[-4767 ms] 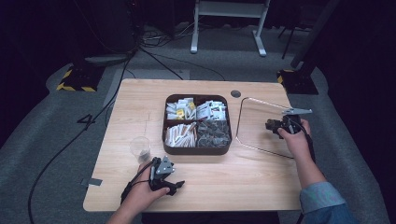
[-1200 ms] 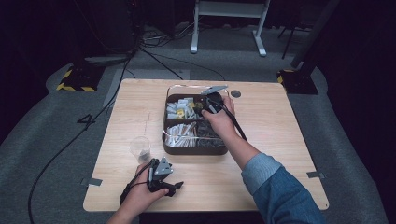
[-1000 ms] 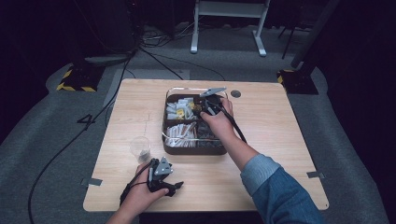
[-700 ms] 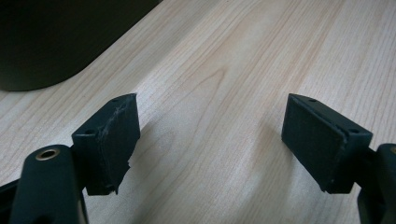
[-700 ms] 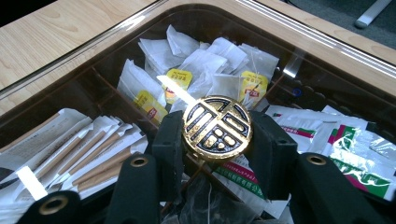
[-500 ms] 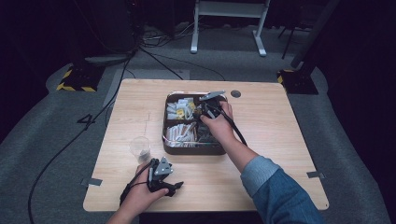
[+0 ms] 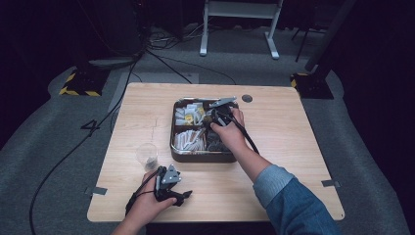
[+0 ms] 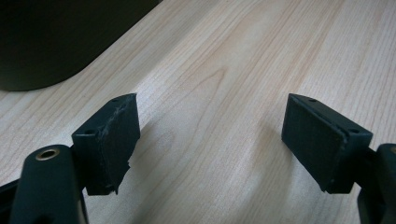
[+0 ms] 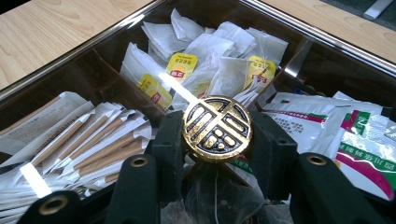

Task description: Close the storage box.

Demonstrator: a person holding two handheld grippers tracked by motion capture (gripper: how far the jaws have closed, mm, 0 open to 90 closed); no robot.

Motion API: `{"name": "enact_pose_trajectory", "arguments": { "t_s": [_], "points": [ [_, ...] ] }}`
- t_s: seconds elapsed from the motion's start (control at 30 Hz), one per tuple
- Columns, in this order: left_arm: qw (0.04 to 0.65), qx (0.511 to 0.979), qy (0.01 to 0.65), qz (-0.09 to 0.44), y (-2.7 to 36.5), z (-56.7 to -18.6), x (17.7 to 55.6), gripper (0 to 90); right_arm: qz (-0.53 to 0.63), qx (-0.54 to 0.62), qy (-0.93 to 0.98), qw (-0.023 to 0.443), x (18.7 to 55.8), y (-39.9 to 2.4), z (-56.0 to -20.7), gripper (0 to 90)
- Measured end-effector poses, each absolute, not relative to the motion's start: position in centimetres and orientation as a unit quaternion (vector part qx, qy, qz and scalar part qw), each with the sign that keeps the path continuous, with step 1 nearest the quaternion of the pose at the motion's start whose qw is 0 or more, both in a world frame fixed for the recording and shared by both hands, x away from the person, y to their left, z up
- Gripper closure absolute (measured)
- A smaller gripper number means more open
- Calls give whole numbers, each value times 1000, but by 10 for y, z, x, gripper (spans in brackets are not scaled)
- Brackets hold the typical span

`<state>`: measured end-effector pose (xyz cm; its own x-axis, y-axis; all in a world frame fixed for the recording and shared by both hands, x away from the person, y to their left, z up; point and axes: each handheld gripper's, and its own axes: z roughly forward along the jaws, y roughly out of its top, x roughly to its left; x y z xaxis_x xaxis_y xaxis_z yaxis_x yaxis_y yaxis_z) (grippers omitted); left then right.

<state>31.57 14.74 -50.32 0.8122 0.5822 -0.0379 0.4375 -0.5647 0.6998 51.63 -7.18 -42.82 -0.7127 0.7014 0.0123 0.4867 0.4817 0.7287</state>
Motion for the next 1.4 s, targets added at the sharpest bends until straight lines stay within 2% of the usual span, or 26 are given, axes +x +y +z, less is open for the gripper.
{"name": "enact_pose_trajectory", "arguments": {
  "t_s": [1.4],
  "points": [
    [365, 879, 289, 99, 148, -503, 316, 199, 366, 327, 858, 152, 515, -70, -435, 569]
  ]
}}
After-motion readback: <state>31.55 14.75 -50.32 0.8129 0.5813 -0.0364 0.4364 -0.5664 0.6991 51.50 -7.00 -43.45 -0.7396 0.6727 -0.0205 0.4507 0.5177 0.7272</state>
